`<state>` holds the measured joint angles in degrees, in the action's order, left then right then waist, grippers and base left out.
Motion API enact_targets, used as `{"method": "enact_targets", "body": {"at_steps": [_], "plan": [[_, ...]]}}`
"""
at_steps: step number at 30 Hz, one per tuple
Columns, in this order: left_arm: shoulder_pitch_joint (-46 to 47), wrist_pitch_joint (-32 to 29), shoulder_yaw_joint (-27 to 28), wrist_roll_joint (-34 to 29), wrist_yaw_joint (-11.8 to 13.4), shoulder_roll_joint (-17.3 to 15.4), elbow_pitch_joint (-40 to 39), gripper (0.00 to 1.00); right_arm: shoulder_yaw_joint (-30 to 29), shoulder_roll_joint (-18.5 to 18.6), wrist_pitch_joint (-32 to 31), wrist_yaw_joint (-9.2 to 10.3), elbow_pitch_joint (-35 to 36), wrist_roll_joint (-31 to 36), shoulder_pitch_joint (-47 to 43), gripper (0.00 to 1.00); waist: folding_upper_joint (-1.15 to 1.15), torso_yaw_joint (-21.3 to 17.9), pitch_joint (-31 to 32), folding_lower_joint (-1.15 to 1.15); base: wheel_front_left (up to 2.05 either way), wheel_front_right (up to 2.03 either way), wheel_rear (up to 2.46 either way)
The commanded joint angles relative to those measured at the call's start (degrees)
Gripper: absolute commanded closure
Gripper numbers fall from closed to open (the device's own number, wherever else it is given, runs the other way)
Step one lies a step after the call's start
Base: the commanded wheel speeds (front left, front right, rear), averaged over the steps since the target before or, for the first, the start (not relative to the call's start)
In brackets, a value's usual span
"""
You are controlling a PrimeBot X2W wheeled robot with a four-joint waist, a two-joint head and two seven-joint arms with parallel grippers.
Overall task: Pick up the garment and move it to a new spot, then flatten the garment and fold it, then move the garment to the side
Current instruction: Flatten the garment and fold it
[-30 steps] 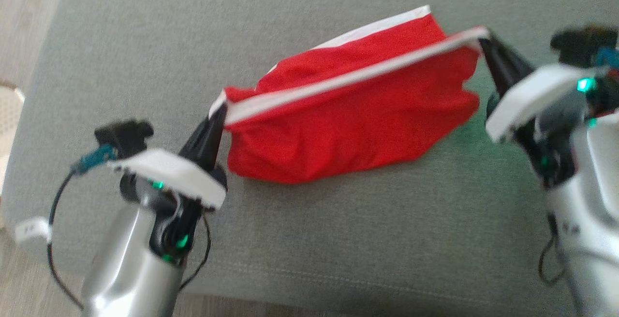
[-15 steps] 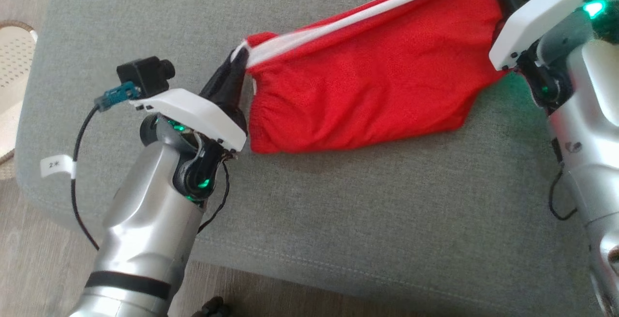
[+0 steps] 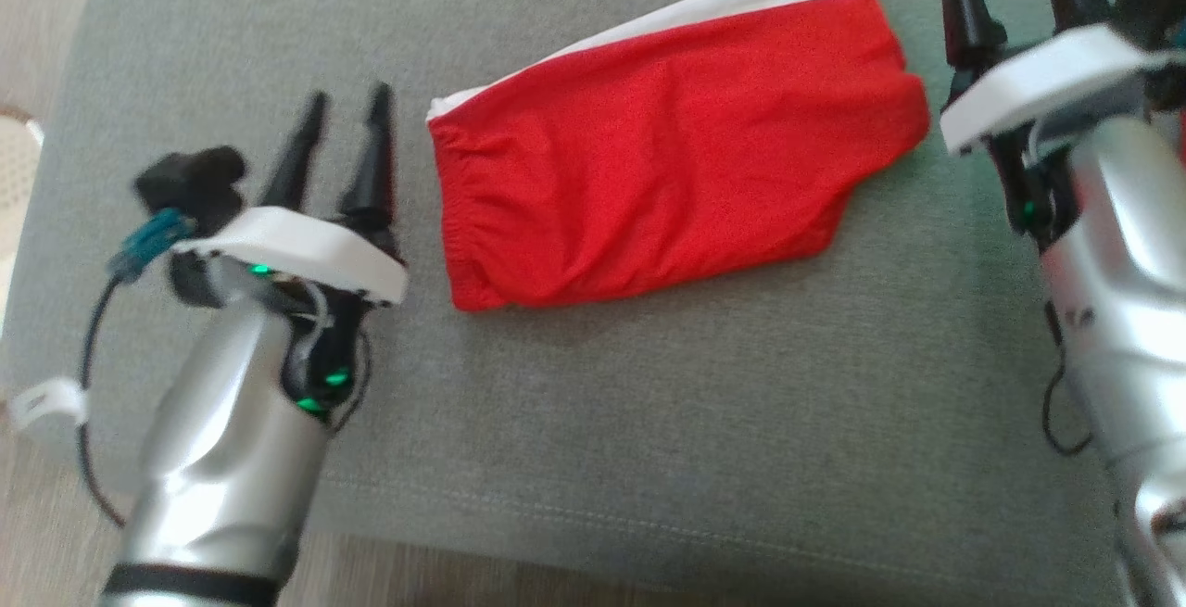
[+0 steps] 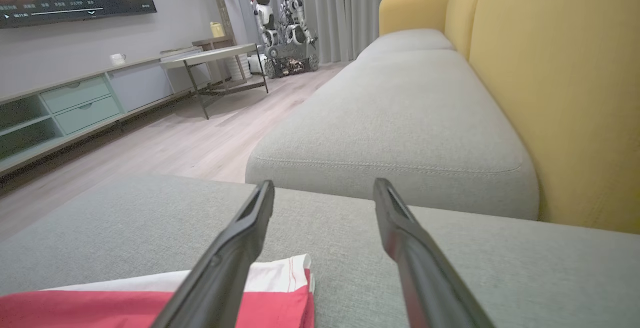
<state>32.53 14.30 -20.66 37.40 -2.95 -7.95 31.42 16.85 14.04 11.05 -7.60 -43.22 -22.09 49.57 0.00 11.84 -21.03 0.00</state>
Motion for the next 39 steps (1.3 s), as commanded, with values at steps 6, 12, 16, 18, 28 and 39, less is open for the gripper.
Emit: {"method": "enact_targets", "body": {"at_steps": [6,12,16,18,28,39], "plan": [[-6.8,0.7,8.6,-10.3,4.7,-3.5,-14.3,0.00,-5.2,-2.9,2.4,0.11,11.5,5.9,-10.5,0.00,0.00,-3.1,4.3,0.00,0.00,0.00,0.00],[-13.0,0.7,9.6,-14.4,5.4,-4.4,-19.1,0.00,-10.0,-5.9,-1.4,0.11,23.8,10.1,-22.1,0.00,0.00,-4.6,6.8,0.00,0.00,0.00,0.00],[-15.4,0.7,8.8,-15.9,5.7,-5.2,-20.0,0.00,-12.3,-7.4,-5.2,0.11,30.7,12.0,-28.2,0.00,0.00,-5.0,7.7,0.00,0.00,0.00,0.00],[-16.0,0.7,8.5,-16.2,5.8,-5.4,-20.4,0.00,-13.4,-8.0,-6.7,0.11,33.4,12.8,-30.9,0.00,0.00,-5.0,7.9,0.00,0.00,0.00,0.00],[-16.7,0.1,7.9,-15.8,5.7,-6.0,-21.0,0.00,-16.0,-10.2,-11.1,0.11,41.9,14.1,-37.9,0.00,0.00,-5.3,8.2,0.00,0.00,0.00,0.00],[-16.4,0.1,7.7,-15.3,5.7,-6.4,-20.9,0.00,-16.6,-10.7,-12.4,0.11,43.6,14.3,-38.3,0.00,0.00,-5.0,7.9,0.00,0.00,0.00,0.00]]}}
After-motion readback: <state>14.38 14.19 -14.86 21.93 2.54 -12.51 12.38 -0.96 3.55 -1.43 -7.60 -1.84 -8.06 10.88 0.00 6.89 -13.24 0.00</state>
